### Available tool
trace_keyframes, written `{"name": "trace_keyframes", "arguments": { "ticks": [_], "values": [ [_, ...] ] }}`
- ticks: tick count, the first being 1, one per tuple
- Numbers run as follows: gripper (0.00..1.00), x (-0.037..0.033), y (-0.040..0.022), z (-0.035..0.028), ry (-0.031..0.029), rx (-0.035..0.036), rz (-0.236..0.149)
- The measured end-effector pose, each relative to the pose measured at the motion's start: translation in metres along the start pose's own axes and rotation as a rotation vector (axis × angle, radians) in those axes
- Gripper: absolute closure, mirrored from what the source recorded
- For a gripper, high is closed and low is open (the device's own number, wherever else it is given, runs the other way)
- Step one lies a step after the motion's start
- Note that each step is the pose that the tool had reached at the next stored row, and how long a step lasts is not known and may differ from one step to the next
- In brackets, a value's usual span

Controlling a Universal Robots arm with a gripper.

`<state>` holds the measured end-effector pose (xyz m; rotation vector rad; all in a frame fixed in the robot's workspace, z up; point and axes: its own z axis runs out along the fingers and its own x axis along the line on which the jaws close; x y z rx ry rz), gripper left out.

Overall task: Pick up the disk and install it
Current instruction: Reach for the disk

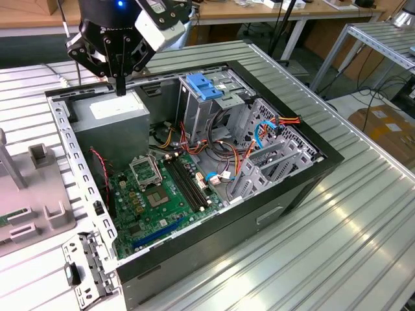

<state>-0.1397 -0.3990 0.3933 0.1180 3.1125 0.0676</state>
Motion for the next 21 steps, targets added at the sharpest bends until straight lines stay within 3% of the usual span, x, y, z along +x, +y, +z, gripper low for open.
{"name": "trace_keyframes", "arguments": {
  "ticks": [21],
  "values": [
    [0.89, 0.0085, -0.0006, -0.0002, 0.0000, 0.0000, 0.000]
  ]
}}
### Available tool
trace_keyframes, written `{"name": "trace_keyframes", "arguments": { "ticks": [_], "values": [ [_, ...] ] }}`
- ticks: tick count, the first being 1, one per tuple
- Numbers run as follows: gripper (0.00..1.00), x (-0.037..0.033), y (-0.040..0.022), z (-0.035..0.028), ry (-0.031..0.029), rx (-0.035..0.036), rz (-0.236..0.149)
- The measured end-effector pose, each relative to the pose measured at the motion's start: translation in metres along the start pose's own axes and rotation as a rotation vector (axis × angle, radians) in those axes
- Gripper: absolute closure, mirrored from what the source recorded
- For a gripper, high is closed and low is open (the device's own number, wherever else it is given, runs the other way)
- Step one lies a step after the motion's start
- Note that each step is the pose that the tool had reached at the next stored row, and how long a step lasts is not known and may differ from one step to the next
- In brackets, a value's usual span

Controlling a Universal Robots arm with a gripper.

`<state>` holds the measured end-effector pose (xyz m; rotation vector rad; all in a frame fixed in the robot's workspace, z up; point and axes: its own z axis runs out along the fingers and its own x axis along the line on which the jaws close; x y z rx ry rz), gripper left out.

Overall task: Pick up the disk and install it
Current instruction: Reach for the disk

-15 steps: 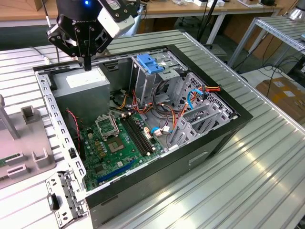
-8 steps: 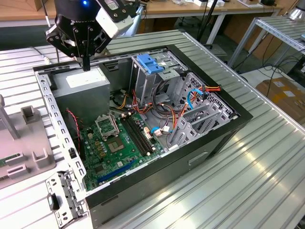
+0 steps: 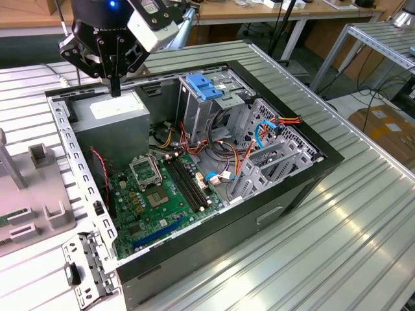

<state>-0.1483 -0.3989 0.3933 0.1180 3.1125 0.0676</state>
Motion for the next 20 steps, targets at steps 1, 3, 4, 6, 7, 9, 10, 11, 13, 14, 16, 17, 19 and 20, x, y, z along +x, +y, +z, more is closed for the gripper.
{"name": "trace_keyframes", "arguments": {
  "ticks": [1, 3, 4, 6, 7, 9, 10, 11, 13, 14, 16, 17, 19, 20],
  "values": [
    [0.89, 0.0002, 0.0000, 0.0000, 0.0000, 0.0000, 0.000],
    [0.89, 0.0010, -0.0001, 0.0000, 0.0000, 0.0000, 0.000],
    [0.89, 0.0012, -0.0001, 0.0000, 0.0000, 0.0000, 0.000],
    [0.89, 0.0018, -0.0001, 0.0000, 0.0000, -0.0001, 0.000],
    [0.89, 0.0020, -0.0002, -0.0001, 0.0000, 0.0000, 0.000],
    [0.89, 0.0026, -0.0002, -0.0001, 0.0000, 0.0000, 0.000],
    [0.89, 0.0031, -0.0002, -0.0001, 0.0000, 0.0000, 0.000],
    [0.89, 0.0034, -0.0003, -0.0001, 0.0000, -0.0001, 0.000],
    [0.89, 0.0041, -0.0003, -0.0001, 0.0000, 0.0000, 0.000],
    [0.89, 0.0045, -0.0004, -0.0001, 0.0000, 0.0000, 0.000],
    [0.89, 0.0054, -0.0004, -0.0001, 0.0000, 0.0000, 0.000],
    [0.89, 0.0059, -0.0005, -0.0002, 0.0000, 0.0000, 0.000],
    [0.89, 0.0069, -0.0005, -0.0002, 0.0000, 0.0000, 0.000],
    [0.89, 0.0075, -0.0006, -0.0002, 0.0000, 0.0000, 0.000]
  ]
}}
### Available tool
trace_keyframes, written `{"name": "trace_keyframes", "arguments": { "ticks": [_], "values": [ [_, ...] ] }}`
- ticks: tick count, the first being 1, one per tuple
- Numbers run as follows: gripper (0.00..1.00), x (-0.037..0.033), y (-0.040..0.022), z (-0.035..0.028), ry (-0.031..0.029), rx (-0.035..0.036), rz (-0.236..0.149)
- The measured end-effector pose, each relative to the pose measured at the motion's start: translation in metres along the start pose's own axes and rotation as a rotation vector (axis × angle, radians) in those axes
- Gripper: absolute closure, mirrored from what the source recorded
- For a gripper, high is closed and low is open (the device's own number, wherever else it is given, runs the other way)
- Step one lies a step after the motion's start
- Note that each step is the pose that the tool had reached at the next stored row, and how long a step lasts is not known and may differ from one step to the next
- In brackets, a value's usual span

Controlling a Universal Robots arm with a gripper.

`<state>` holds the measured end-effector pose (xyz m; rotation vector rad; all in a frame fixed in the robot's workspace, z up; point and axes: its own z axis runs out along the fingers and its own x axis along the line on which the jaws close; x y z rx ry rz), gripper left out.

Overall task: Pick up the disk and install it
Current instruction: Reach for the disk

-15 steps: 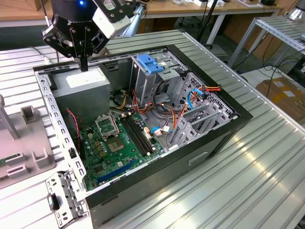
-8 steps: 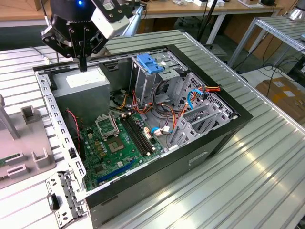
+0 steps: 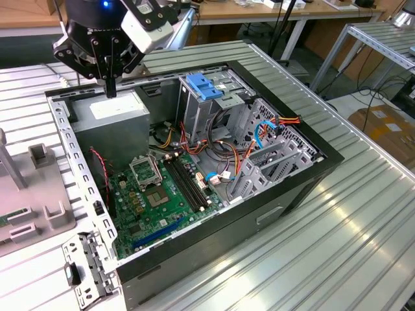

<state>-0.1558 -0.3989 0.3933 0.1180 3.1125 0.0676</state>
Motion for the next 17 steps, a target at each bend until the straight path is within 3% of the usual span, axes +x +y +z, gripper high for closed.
{"name": "trace_keyframes", "arguments": {
  "ticks": [17],
  "values": [
    [0.89, 0.0086, -0.0007, -0.0002, 0.0000, -0.0001, 0.000]
  ]
}}
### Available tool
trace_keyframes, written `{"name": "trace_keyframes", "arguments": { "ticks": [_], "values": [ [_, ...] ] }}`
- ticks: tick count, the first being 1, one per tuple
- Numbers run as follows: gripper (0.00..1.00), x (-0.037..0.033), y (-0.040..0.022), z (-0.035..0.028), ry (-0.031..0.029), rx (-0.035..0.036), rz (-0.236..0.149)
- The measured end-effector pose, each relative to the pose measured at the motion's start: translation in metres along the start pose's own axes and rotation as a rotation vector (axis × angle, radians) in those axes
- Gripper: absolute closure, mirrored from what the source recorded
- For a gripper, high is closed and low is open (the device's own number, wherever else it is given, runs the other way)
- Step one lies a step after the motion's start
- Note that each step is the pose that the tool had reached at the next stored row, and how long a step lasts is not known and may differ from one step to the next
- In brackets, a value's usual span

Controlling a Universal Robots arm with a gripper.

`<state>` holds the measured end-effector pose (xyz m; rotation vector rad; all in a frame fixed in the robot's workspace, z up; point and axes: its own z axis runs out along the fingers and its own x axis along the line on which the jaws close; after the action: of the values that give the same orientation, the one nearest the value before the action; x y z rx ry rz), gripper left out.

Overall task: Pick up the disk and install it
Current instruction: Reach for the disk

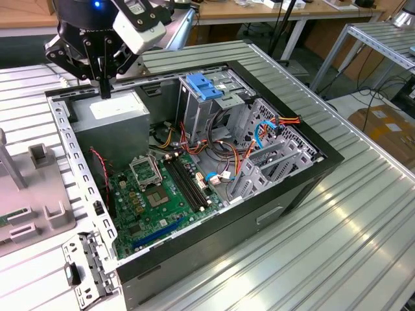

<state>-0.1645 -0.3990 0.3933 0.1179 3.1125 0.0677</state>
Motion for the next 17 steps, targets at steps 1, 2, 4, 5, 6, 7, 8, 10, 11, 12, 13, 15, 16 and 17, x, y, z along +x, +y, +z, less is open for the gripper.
{"name": "trace_keyframes", "arguments": {
  "ticks": [1, 2, 4, 5, 6, 7, 8, 10, 11, 12, 13, 15, 16, 17],
  "values": [
    [0.89, 0.0006, -0.0001, 0.0000, 0.0000, 0.0000, 0.000],
    [0.89, 0.0012, -0.0001, 0.0000, 0.0000, 0.0000, 0.000],
    [0.89, 0.0024, -0.0002, -0.0001, 0.0000, 0.0000, 0.000],
    [0.89, 0.0032, -0.0002, -0.0001, 0.0000, 0.0000, 0.000],
    [0.89, 0.0040, -0.0003, -0.0001, 0.0000, 0.0000, 0.000],
    [0.89, 0.0050, -0.0004, -0.0001, 0.0000, 0.0000, 0.000],
    [0.89, 0.0062, -0.0004, -0.0002, 0.0001, 0.0000, 0.000],
    [0.89, 0.0082, -0.0006, -0.0002, 0.0000, 0.0000, 0.000],
    [0.89, 0.0088, -0.0006, -0.0002, 0.0000, 0.0000, 0.000],
    [0.89, 0.0094, -0.0007, -0.0002, 0.0000, 0.0000, 0.000],
    [0.89, 0.0107, -0.0008, -0.0003, 0.0000, 0.0000, 0.000],
    [0.89, 0.0126, -0.0009, -0.0003, 0.0000, 0.0000, 0.000],
    [0.89, 0.0136, -0.0010, -0.0004, 0.0000, 0.0000, 0.000],
    [0.89, 0.0141, -0.0011, -0.0004, 0.0000, 0.0001, 0.000]
  ]
}}
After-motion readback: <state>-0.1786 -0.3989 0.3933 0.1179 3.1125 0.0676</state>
